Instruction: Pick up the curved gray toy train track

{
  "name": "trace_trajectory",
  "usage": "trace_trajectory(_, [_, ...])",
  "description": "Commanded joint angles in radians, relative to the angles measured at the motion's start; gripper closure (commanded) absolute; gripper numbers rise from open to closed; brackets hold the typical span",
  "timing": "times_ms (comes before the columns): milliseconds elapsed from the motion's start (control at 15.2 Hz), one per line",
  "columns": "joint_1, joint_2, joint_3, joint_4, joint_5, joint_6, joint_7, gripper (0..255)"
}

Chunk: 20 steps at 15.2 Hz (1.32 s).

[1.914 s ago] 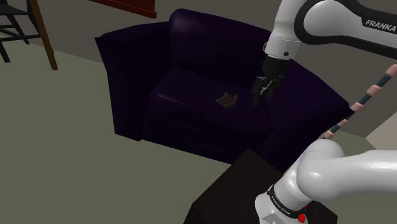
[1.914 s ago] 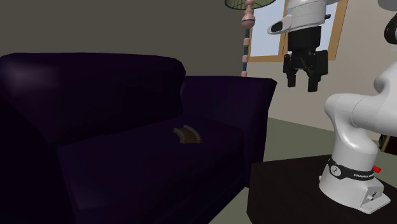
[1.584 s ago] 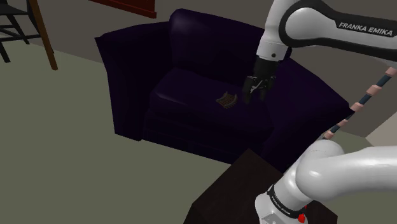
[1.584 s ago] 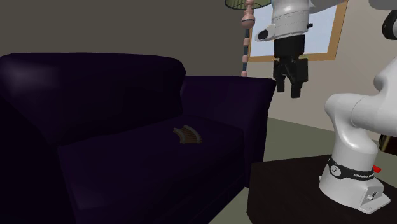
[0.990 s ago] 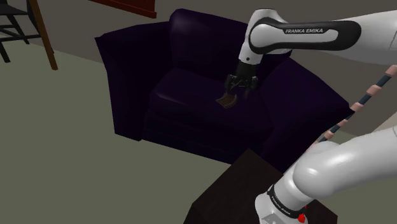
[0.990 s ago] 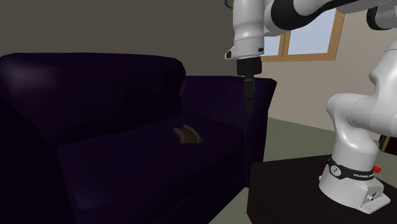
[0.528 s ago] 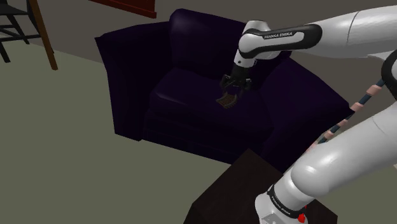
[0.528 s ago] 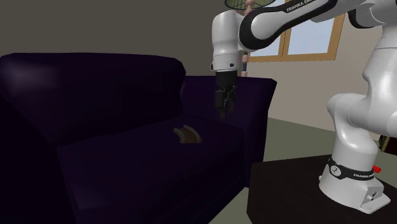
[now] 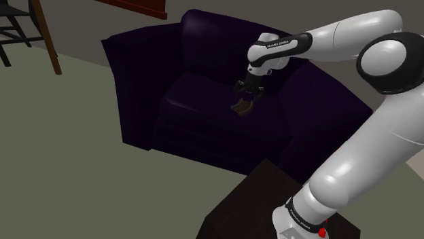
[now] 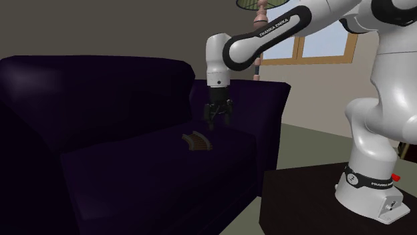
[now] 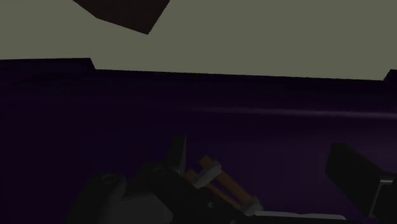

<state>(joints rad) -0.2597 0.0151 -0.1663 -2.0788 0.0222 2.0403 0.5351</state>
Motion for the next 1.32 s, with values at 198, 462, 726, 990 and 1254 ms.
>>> trace_trajectory(198, [-0.043, 0.140, -0.040, 0.107, 0.037, 0.050, 0.055, 0])
trace_trajectory(462, [-0.083, 0.249, -0.070, 0.195, 0.076, 0.080, 0.093, 0])
trace_trajectory(726, [-0.127, 0.355, -0.097, 0.286, 0.119, 0.103, 0.131, 0])
trace_trajectory(990, [-0.153, 0.414, -0.107, 0.329, 0.145, 0.122, 0.148, 0])
trace_trajectory(1254, [-0.156, 0.440, -0.102, 0.312, 0.156, 0.165, 0.141, 0])
